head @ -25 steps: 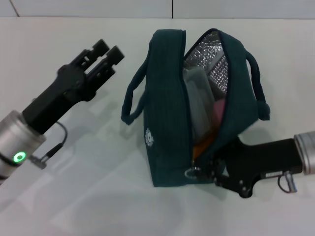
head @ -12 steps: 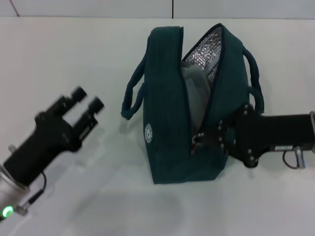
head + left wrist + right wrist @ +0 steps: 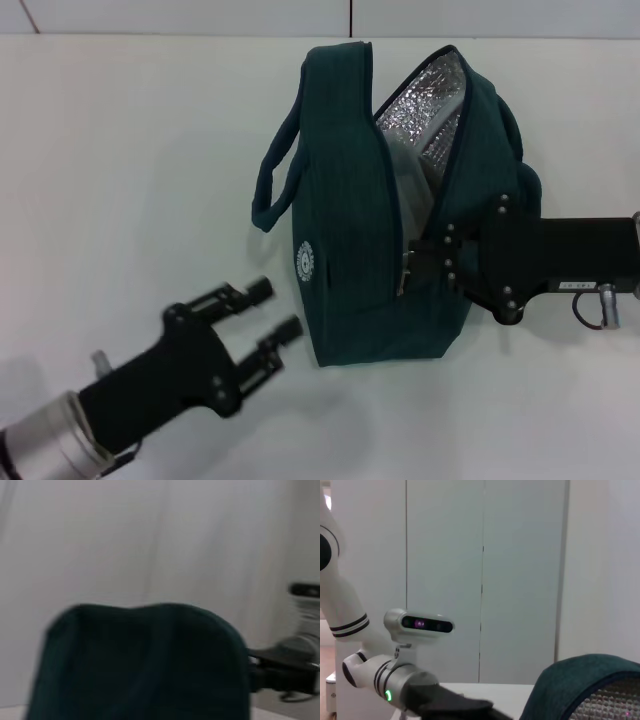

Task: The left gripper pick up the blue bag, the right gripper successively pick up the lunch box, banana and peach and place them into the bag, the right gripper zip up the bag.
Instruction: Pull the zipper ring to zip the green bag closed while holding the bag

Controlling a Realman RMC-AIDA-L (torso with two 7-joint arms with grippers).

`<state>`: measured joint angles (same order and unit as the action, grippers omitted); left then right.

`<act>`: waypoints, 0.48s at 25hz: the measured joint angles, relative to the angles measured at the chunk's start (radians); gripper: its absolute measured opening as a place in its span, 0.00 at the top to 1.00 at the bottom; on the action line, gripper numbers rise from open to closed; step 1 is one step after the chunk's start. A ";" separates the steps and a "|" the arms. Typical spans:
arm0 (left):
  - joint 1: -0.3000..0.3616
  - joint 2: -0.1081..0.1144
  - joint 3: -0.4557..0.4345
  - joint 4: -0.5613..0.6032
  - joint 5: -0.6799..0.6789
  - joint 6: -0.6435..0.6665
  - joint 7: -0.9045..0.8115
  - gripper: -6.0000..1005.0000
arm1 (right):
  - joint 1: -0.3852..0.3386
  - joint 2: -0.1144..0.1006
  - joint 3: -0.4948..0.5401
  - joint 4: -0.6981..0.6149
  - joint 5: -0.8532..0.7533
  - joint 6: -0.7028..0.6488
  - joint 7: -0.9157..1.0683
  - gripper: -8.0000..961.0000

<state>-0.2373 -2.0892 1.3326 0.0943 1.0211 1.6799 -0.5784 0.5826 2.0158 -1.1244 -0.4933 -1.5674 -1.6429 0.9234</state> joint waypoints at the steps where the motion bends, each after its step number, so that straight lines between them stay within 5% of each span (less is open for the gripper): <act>1: -0.006 0.000 0.013 -0.001 0.000 0.000 0.000 0.51 | 0.000 0.001 0.001 0.000 0.000 0.000 0.000 0.97; 12: -0.124 -0.012 0.087 -0.009 0.004 -0.065 -0.026 0.52 | 0.012 0.006 -0.002 -0.001 0.017 -0.001 -0.027 0.97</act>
<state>-0.3609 -2.1016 1.4196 0.0857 1.0251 1.6150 -0.6042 0.5947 2.0219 -1.1263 -0.4940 -1.5499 -1.6444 0.8969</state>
